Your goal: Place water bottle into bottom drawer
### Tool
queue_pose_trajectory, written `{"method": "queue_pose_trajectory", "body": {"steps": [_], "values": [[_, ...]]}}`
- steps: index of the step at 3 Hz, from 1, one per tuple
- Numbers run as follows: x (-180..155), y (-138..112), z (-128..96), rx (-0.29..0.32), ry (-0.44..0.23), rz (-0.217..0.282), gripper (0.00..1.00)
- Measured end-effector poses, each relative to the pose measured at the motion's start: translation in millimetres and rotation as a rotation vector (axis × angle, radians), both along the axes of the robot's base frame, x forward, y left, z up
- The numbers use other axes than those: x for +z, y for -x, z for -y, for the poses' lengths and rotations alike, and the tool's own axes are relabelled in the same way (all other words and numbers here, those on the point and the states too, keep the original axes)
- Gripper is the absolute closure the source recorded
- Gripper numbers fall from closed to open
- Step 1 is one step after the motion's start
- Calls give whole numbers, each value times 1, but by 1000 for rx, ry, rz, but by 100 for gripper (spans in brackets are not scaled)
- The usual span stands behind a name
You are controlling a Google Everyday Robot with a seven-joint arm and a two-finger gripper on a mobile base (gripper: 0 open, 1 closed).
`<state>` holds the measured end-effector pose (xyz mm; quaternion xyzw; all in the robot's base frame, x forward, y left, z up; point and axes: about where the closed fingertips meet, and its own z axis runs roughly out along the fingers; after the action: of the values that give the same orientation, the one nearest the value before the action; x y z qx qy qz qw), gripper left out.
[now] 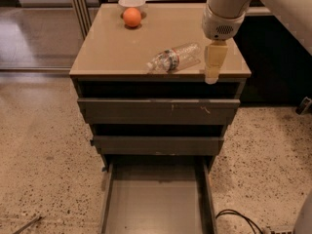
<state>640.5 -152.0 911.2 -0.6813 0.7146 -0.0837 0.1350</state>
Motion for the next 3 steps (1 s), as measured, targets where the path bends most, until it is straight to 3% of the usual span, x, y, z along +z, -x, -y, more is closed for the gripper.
{"method": "queue_pose_trajectory", "body": {"steps": [1, 3], "values": [[-3, -15, -13, 41, 6, 8, 0], [-15, -56, -63, 167, -27, 5, 0]]}}
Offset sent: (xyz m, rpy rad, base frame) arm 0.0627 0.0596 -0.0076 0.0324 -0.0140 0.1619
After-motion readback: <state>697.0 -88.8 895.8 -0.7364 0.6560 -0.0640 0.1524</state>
